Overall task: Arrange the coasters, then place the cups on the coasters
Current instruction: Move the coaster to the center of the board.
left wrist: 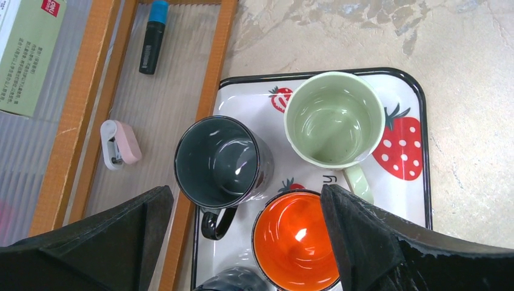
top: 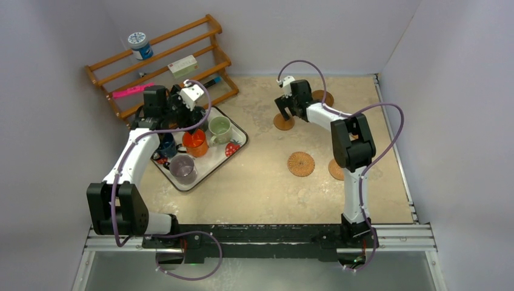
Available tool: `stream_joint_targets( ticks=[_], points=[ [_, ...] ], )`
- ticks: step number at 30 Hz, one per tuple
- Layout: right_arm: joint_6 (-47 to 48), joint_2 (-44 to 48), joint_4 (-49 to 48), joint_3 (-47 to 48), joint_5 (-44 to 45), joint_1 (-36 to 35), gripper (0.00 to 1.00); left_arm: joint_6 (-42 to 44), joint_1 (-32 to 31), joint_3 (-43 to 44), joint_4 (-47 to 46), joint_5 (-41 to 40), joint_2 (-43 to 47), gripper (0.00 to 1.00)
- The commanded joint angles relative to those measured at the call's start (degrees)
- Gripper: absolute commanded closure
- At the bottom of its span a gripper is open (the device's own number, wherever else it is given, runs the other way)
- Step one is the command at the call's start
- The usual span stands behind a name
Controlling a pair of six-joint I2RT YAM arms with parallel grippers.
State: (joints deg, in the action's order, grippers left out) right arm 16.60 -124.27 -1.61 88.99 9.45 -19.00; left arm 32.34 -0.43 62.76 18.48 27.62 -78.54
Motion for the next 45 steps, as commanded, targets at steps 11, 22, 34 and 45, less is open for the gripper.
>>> stream_joint_targets(
  ticks=[11,22,34,45],
  points=[
    [1.28,14.37,9.77,4.56,-2.10,0.75,0.01,-0.85,0.13,4.24,-0.16,3.86,-0.82,0.01],
    [9.06,22.69,17.30,-3.09,0.10,18.42,0.01,-6.56,0.11,-1.44,-3.98,-0.17,3.62,0.02],
    [11.41,24.41,8.10,-18.58,-1.88,31.27,0.01,-18.48,0.03,-11.19,-10.64,-0.17,11.80,0.02],
    [8.83,17.81,3.06,-19.04,-2.15,32.04,0.01,-21.54,0.00,-13.67,-14.52,-1.26,13.48,0.00]
  ],
)
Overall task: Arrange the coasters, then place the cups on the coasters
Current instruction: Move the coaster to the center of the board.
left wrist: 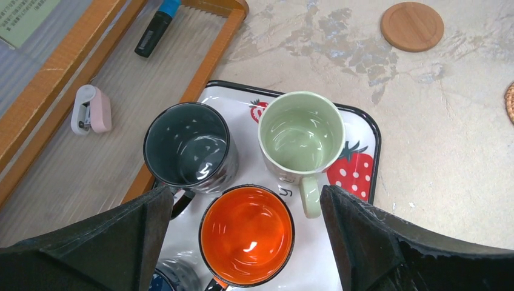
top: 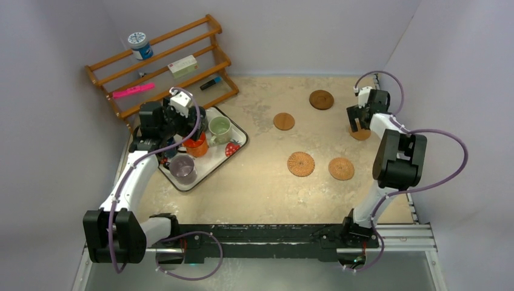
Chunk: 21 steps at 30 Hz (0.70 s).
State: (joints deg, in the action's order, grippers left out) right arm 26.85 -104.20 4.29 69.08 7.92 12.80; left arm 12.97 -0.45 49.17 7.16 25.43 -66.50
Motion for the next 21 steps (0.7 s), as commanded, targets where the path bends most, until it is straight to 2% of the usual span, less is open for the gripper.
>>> stream_joint_targets(
  ticks=[1,21],
  points=[
    [-1.45,-2.80,-2.89,1.14,-0.66,0.26,0.01,-2.28,0.03,-0.18,-3.35,0.99,1.60,0.00],
    [-2.28,-11.72,-3.95,7.79,0.25,0.17,0.01,-2.52,0.02,-0.89,-4.08,2.69,2.51,0.00]
  ],
)
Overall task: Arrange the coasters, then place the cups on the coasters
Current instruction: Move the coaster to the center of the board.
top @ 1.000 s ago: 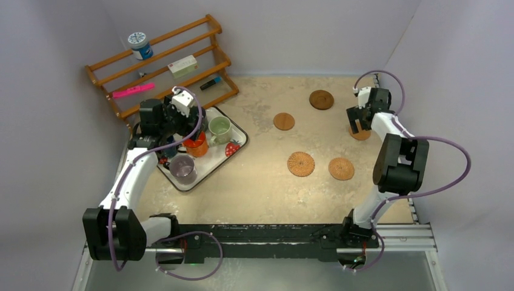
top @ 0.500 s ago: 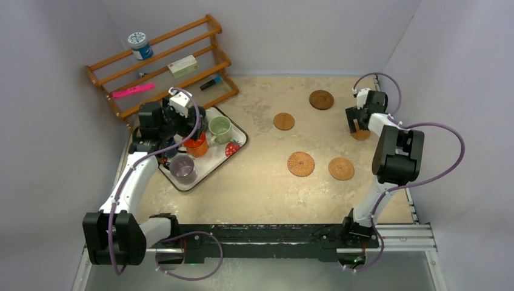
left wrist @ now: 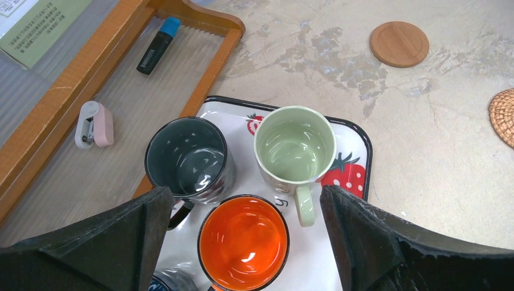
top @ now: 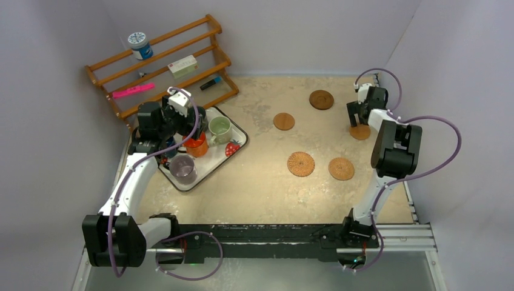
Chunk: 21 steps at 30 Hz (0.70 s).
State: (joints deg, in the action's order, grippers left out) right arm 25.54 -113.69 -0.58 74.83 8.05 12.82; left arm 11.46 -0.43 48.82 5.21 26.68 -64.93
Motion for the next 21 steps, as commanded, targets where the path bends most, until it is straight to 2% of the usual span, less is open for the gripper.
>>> stream_joint_targets(
  ticks=[1,12,21],
  points=[
    [-0.98,-2.50,0.96,2.43,0.10,0.15,0.01,-1.01,-0.05,-0.56,-2.14,1.49,0.94,0.00],
    [-1.19,-4.15,1.65,5.10,0.33,0.12,0.01,-0.96,-0.05,-0.49,-2.19,1.46,0.77,0.00],
    [-1.98,8.60,4.55,3.32,-1.27,0.12,0.01,0.36,-0.02,1.84,-0.33,-0.21,0.95,0.00]
  ],
)
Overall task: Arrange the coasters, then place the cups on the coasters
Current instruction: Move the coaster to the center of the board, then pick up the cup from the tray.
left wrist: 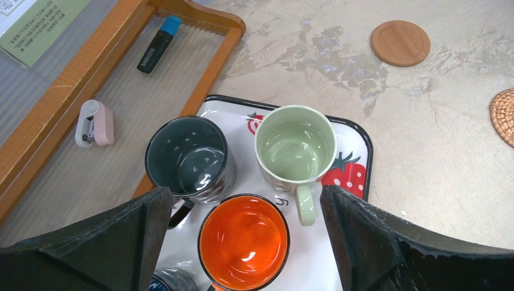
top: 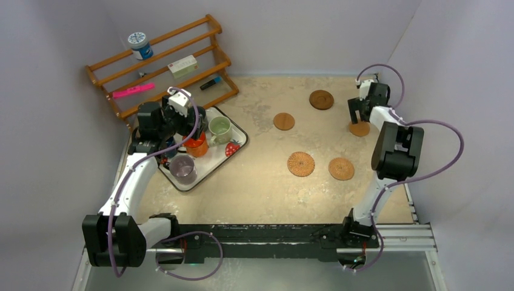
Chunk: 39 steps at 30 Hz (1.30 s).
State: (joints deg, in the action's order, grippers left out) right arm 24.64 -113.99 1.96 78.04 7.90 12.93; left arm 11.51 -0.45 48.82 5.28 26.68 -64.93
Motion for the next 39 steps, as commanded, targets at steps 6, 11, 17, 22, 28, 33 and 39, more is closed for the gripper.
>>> stream_joint_targets(
  ticks=[6,11,17,22,28,33,39],
  points=[
    [-1.43,18.42,6.05,-2.41,-5.47,-0.18,0.01,2.57,-0.16,3.46,2.87,-1.59,1.72,0.00],
    [-1.09,26.83,11.97,-8.34,-11.10,-3.45,0.01,8.57,-0.55,2.55,6.98,1.56,3.17,0.00],
    [-0.71,42.41,16.42,-19.96,-13.28,-13.22,0.01,13.18,-2.26,1.26,11.42,3.08,3.28,0.00],
    [-3.40,53.36,22.76,-22.25,-27.42,-15.12,0.01,16.55,-7.95,0.60,13.36,1.50,1.31,0.00],
    [1.35,58.53,23.34,-25.08,-39.01,-15.13,0.01,16.42,-12.38,2.26,12.55,-1.82,-5.43,0.00],
    [9.66,59.06,26.55,-28.66,-45.41,-15.13,0.01,15.57,-12.38,-1.44,6.03,-5.87,-6.41,0.00],
    [15.50,59.70,23.16,-34.77,-50.49,-15.13,0.01,13.96,-12.38,-2.80,2.71,-5.14,-7.86,0.01]
  ],
)
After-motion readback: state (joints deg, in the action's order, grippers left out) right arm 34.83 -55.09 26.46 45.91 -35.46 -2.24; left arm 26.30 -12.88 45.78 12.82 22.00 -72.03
